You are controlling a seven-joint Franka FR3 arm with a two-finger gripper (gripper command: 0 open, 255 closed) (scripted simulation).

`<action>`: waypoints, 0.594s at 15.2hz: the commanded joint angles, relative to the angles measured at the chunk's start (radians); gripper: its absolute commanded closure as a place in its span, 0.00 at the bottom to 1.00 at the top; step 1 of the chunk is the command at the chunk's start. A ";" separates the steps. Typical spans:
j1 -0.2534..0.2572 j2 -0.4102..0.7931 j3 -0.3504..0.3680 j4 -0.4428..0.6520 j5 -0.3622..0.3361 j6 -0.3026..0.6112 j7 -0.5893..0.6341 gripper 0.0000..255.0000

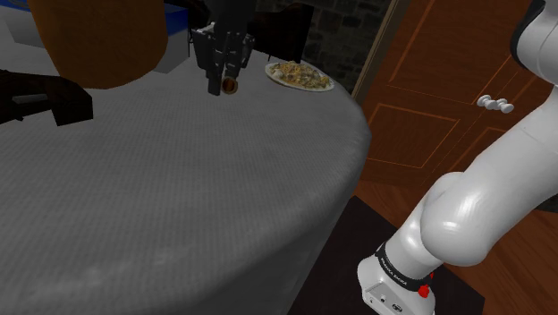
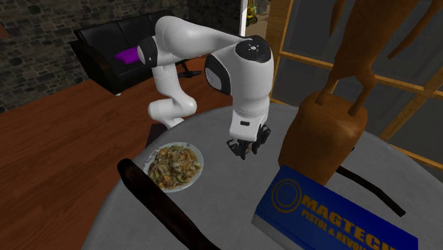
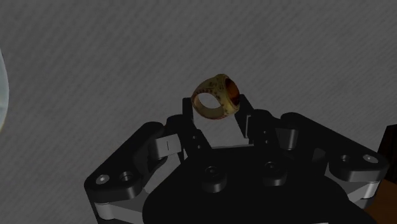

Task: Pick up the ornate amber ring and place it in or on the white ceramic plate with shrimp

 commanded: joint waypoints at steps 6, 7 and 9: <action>0.001 0.029 0.003 0.116 -0.011 -0.091 0.015 1.00; 0.001 0.035 0.004 0.135 -0.013 -0.105 0.018 1.00; 0.002 0.047 0.005 0.176 -0.017 -0.134 0.024 1.00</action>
